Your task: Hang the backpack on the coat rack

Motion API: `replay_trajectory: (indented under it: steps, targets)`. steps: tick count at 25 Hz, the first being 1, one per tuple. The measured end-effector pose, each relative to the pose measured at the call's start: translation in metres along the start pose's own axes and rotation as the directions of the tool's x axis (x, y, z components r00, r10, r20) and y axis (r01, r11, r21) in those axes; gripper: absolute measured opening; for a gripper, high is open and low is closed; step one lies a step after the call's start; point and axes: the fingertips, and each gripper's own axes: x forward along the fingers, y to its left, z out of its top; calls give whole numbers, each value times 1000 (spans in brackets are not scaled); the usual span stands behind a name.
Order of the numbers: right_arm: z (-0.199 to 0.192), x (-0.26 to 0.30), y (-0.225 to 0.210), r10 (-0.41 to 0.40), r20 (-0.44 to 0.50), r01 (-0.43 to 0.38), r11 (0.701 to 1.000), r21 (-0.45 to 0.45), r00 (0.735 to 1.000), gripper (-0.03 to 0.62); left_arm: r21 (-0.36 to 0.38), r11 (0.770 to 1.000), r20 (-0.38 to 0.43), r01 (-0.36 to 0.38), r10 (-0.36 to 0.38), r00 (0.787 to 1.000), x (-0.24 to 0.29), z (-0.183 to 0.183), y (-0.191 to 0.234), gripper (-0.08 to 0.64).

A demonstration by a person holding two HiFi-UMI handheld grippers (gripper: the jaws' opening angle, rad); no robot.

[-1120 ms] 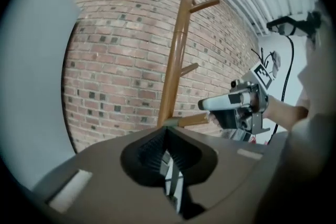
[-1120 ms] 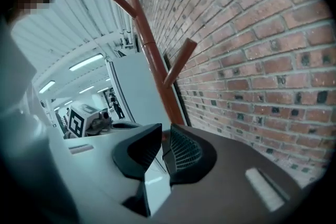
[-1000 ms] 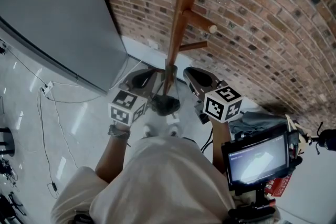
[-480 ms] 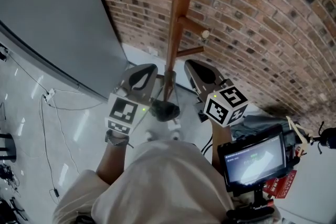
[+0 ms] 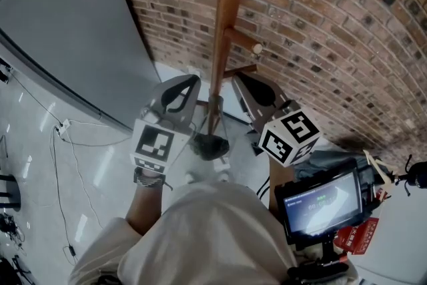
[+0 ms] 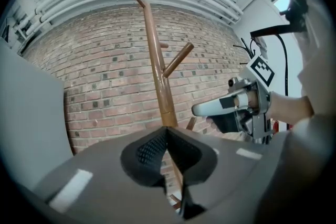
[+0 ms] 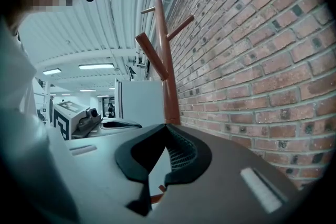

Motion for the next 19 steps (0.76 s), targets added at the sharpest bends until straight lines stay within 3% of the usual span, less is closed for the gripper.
replay_trajectory:
  steps: [19]
  targets:
    - [4, -2, 3, 27, 4, -27, 1000, 2, 1000, 0, 4, 1000, -20, 15, -15, 1000, 4, -2, -8, -2]
